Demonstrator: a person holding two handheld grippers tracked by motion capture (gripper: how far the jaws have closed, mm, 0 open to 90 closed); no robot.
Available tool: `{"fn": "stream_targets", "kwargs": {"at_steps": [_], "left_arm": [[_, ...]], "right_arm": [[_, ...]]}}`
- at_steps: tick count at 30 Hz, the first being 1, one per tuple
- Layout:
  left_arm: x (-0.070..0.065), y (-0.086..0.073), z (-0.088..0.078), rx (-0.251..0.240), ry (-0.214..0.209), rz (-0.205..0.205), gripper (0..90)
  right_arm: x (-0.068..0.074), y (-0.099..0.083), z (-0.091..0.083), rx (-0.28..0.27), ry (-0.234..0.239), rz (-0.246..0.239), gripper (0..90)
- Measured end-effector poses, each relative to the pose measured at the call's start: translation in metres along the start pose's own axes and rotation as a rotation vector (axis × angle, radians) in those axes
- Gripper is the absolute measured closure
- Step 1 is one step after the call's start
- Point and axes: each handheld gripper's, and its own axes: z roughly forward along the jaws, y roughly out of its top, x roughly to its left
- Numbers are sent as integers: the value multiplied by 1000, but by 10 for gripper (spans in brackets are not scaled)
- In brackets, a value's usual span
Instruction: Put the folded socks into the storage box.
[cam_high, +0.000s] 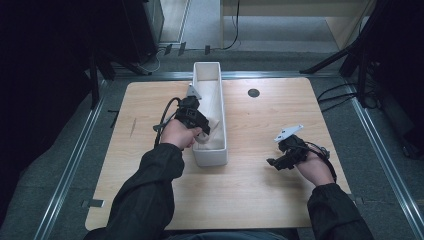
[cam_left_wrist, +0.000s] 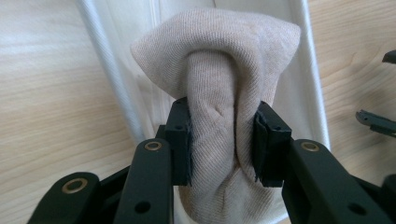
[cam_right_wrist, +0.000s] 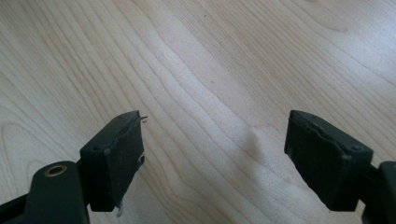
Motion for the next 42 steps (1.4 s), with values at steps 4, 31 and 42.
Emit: {"fn": "stream_targets", "kwargs": {"at_steps": [4,31,42], "left_arm": [[-2,-8,7,6,-10,-9,639],[-9,-23,20,8,16,-31,590],[-12,-25,18,-4,39,11,457]], "right_arm": [[0,0,0,4,-1,2,196],[0,-1,0,9,-3,2,196],[1,-1,1,15,-1,-9,196]]}}
